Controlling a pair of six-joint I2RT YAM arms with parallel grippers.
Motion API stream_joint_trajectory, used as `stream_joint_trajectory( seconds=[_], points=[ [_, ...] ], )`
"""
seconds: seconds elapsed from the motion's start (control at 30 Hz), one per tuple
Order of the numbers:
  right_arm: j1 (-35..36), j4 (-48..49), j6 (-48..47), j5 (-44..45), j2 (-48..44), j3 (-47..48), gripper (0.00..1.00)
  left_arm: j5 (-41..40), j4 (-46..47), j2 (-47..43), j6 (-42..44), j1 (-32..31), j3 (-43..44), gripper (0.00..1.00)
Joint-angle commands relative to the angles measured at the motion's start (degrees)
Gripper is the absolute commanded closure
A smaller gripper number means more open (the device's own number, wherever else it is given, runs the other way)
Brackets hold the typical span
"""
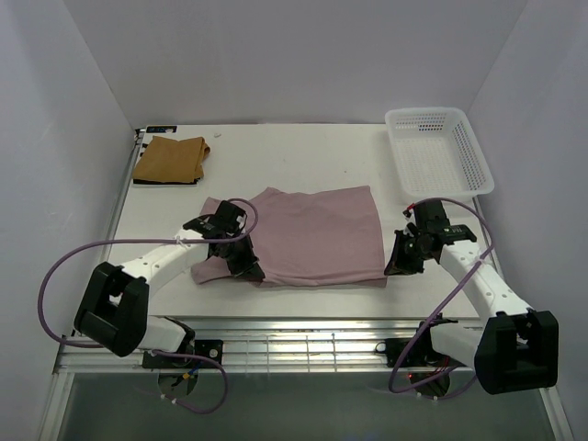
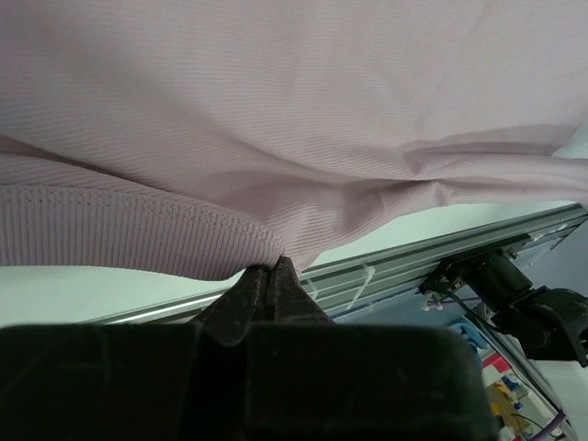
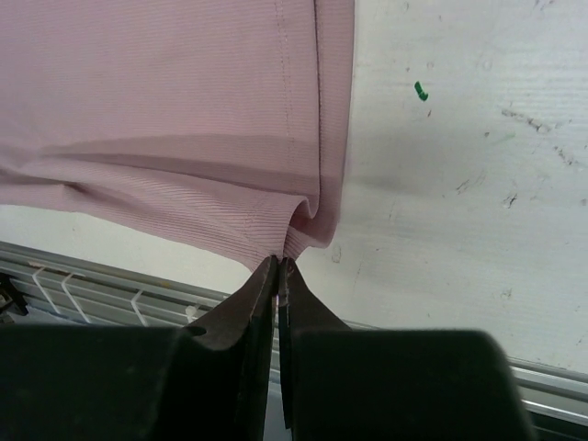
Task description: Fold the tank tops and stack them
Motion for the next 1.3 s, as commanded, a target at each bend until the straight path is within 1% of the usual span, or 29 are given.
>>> stream_joint_trajectory(
  seconds=[0.0,0.17,0.3,0.5,0.67,0.87,1.27],
  points=[
    [-0.49,1.47,-1.23,1.46,1.60,3.95,0.92,-0.28,-2.58,1.43,3.59,0.59,4.61,1.00],
    [-0.75,2.09,-1.23,1.37,4.23,5.72,0.92,-0.20,-4.87,4.07,6.67,2.25,9.88,1.00],
    [-1.63,2.00,-1.84,1.98,5.82,7.38,0.92,2.35,-5.66,7.66,8.96,4.10,12.17,1.00],
    [-2.34,2.00,-3.16,1.28,8.36,9.32,0.92,5.60,-6.37,9.34,12.03,7.96,13.67,1.00],
    [-2.34,2.61,-4.22,0.58,10.39,10.46,0.92,8.24,-6.54,12.15,13.53,9.11,15.87,1.00],
    [-2.34,5.69,-3.95,0.93,11.44,10.55,0.92,9.91,-6.80,14.35,15.02,10.34,17.80,1.00],
    [-2.34,11.57,-5.27,1.63,16.63,11.08,0.92,9.48,-7.16,21.21,17.48,12.19,22.46,1.00]
  ],
)
